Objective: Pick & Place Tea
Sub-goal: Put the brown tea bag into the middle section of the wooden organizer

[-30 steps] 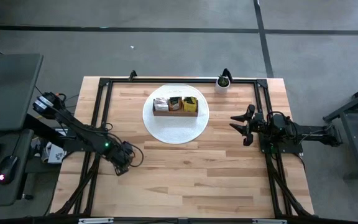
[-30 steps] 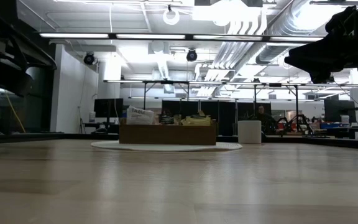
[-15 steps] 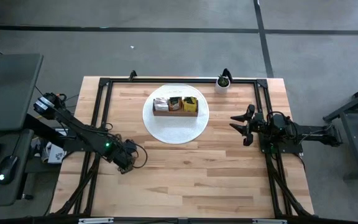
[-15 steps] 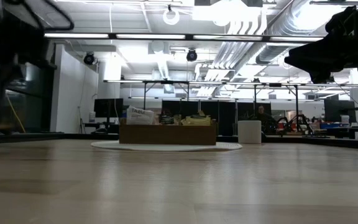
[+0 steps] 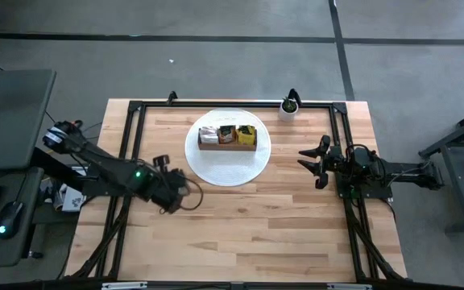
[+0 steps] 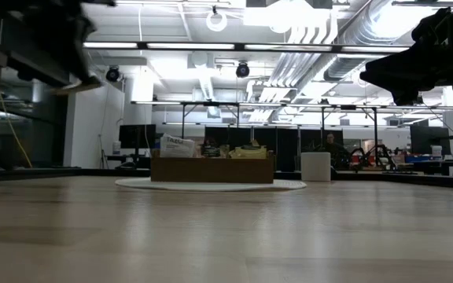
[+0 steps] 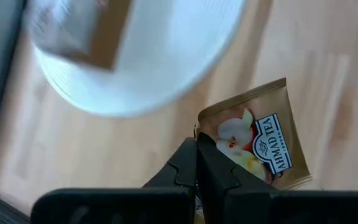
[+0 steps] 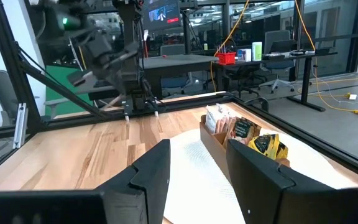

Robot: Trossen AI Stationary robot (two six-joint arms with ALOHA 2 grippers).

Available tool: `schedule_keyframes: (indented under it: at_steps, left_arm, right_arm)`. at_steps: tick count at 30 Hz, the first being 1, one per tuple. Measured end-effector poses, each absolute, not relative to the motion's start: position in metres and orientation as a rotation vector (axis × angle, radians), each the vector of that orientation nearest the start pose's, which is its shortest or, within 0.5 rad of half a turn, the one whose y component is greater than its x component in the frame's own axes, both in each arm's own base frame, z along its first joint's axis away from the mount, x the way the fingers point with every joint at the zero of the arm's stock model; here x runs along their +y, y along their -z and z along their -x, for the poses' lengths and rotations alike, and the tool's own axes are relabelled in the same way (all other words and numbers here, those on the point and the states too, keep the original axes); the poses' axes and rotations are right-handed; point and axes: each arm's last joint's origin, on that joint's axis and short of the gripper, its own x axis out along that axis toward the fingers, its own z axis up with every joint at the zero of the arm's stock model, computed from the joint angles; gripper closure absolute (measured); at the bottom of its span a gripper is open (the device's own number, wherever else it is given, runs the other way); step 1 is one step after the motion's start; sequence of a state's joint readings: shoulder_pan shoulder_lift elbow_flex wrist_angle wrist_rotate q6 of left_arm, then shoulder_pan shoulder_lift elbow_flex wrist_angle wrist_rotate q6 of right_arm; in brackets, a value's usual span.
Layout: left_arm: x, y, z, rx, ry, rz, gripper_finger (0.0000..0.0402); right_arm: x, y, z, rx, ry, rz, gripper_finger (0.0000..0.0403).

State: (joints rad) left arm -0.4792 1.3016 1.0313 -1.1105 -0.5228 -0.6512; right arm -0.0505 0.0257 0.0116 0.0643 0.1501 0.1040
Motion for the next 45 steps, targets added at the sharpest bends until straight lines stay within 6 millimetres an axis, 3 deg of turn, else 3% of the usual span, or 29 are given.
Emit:
schedule_keyframes:
  at_steps: [10, 20, 31, 36, 38, 42, 45]
  left_arm:
    - [-0.038, -0.288, -0.261, 1.154, -0.404, -0.439, 0.0401]
    - [0.000, -0.296, -0.330, 1.096, -0.484, -0.688, 0.0401]
    - [0.033, -0.265, -0.389, 1.115, -0.482, -0.885, 0.0401]
    - [0.048, -0.244, -0.402, 1.177, -0.510, -0.913, 0.0401]
    - [0.052, -0.238, -0.399, 1.227, -0.492, -0.927, 0.0402]
    - [0.064, -0.233, -0.410, 1.180, -0.551, -0.918, 0.0401]
    - [0.072, -0.221, -0.407, 1.253, -0.525, -0.937, 0.0402]
  right_arm:
    - [-0.009, -0.172, -0.098, -0.061, 0.198, -0.106, 0.0250]
    - [-0.009, -0.172, -0.098, -0.060, 0.197, -0.106, 0.0250]
    - [-0.009, -0.172, -0.098, -0.062, 0.198, -0.106, 0.0250]
    - [-0.009, -0.172, -0.098, -0.061, 0.198, -0.106, 0.0250]
    - [-0.009, -0.172, -0.098, -0.060, 0.197, -0.106, 0.0250]
    - [-0.009, -0.172, -0.098, -0.060, 0.198, -0.106, 0.0250]
    - [-0.009, -0.172, -0.098, -0.062, 0.198, -0.106, 0.0250]
